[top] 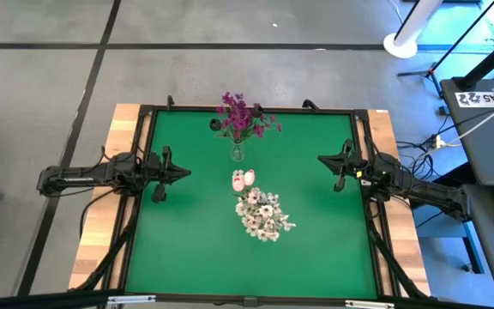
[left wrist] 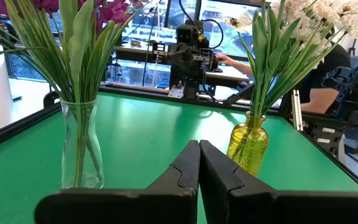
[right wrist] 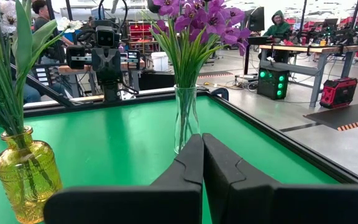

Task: Sort flowers into vase by color
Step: Return to Home Position

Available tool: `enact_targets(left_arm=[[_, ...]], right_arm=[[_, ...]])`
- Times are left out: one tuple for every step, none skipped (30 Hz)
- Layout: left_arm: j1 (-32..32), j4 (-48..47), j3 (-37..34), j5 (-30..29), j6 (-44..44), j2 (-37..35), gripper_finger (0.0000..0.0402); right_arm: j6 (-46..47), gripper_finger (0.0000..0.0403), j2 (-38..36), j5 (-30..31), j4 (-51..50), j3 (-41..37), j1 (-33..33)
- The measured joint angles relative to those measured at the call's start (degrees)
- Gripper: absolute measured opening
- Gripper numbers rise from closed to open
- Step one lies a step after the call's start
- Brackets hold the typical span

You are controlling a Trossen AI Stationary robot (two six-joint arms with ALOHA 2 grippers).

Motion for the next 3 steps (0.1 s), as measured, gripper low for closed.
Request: enact_targets(left_arm=[[-0.01, 0.01, 0.0, 0.0, 0.0, 0.0, 0.0], [0.0, 0.0, 0.0, 0.0, 0.0, 0.01, 0.0], [0.0, 0.0, 0.0, 0.01, 0.0, -0.01, 0.0]], right_arm=[[0.0, 0.0001, 0.0, 0.0, -0.02, 0.0, -0.02], [0.02, 0.0001, 0.0, 0.0, -0.02, 0.0, -0.02], [0.01, 0.0001, 0.0, 0.0, -0.02, 0.0, 0.0]])
